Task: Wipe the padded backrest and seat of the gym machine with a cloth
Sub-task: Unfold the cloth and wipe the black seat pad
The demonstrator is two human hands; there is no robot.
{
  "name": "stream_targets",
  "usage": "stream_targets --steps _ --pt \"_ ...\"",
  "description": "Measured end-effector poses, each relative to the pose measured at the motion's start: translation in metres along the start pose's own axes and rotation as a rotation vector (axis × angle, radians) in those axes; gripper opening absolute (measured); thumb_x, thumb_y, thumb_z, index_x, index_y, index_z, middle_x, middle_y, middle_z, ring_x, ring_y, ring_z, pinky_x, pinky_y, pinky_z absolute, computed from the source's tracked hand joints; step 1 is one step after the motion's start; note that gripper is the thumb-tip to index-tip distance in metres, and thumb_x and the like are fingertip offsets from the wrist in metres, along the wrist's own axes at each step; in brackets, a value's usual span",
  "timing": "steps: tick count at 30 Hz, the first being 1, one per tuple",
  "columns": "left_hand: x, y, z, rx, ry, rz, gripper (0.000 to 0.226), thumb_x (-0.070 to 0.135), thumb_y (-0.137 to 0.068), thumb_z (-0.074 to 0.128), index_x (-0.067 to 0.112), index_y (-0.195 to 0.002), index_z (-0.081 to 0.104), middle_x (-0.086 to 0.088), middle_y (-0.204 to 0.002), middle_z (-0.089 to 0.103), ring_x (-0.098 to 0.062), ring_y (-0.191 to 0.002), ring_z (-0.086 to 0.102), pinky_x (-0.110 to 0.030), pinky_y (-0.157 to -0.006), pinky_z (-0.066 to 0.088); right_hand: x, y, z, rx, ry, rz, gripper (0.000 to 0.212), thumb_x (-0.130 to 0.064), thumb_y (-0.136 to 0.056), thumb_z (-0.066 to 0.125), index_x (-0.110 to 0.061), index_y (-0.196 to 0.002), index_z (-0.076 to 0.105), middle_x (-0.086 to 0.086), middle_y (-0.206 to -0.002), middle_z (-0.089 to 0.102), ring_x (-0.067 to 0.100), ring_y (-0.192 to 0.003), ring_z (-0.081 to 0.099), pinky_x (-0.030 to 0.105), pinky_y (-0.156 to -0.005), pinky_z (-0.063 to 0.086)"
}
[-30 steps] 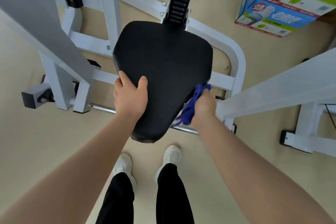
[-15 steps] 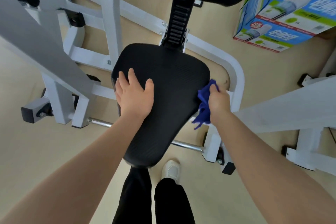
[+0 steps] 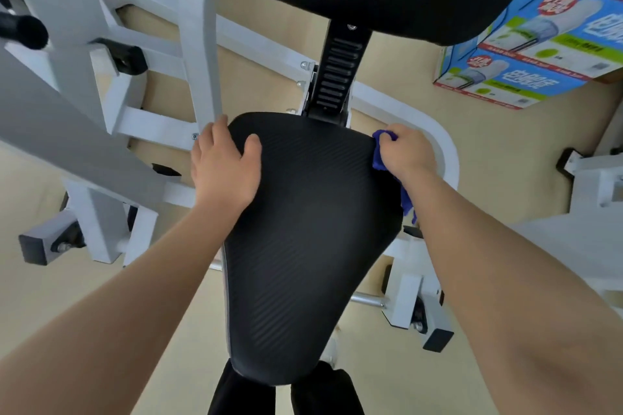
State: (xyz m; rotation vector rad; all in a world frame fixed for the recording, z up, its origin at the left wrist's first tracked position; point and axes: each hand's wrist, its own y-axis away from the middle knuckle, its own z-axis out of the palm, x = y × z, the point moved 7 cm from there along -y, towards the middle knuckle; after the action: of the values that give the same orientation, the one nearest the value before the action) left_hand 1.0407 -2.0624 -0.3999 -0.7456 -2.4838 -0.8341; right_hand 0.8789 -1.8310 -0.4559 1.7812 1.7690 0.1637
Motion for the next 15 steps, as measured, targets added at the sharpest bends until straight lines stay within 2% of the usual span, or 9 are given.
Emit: stream_targets --steps 4,7,10,12,15 --pt "-0.020 -0.009 0.000 -0.057 0.132 -0.108 0.056 0.034 -0.095 0.036 0.015 -0.146 0.021 -0.005 -0.151 0.030 -0.025 -0.138 0.026 -0.039 -0.110 0.022 -0.031 0.003 0.002 0.029 0.343 -0.188 0.034 -0.027 -0.098 0.033 -0.018 -0.120 0.057 0.014 -0.116 0.051 0.035 -0.104 0.051 0.036 -0.074 0.039" --pt "-0.029 -0.013 0.001 -0.066 0.232 -0.138 0.051 0.033 -0.096 0.035 0.017 -0.144 0.028 -0.001 -0.144 0.042 -0.022 -0.131 0.039 -0.031 -0.103 0.029 -0.080 0.009 0.020 0.019 0.328 -0.362 0.034 -0.030 -0.099 0.034 -0.021 -0.122 0.057 0.012 -0.120 0.050 0.033 -0.108 0.048 0.038 -0.081 0.040" --pt "-0.037 -0.013 -0.004 -0.043 0.282 -0.137 0.046 0.032 -0.097 0.035 0.019 -0.141 0.035 0.002 -0.139 0.048 -0.016 -0.126 0.043 -0.022 -0.094 0.028 -0.121 0.026 0.043 0.040 0.291 -0.540 0.033 -0.032 -0.099 0.036 -0.026 -0.126 0.055 0.009 -0.123 0.049 0.030 -0.110 0.047 0.040 -0.087 0.040" --pt "-0.039 -0.013 -0.005 -0.041 0.324 -0.144 0.044 0.032 -0.097 0.034 0.020 -0.139 0.039 0.005 -0.135 0.050 -0.013 -0.123 0.044 -0.021 -0.091 0.028 -0.122 0.027 0.045 0.035 0.272 -0.573 0.034 -0.032 -0.099 0.037 -0.027 -0.128 0.053 0.009 -0.123 0.050 0.030 -0.109 0.048 0.040 -0.087 0.041" --pt "-0.044 -0.016 -0.006 -0.049 0.433 -0.199 0.035 0.032 -0.097 0.035 0.024 -0.125 0.052 0.011 -0.114 0.055 -0.010 -0.110 0.048 -0.023 -0.088 0.031 -0.103 0.011 0.033 0.035 0.277 -0.441 0.033 -0.031 -0.099 0.036 -0.026 -0.127 0.054 0.012 -0.119 0.053 0.033 -0.108 0.050 0.040 -0.083 0.042"
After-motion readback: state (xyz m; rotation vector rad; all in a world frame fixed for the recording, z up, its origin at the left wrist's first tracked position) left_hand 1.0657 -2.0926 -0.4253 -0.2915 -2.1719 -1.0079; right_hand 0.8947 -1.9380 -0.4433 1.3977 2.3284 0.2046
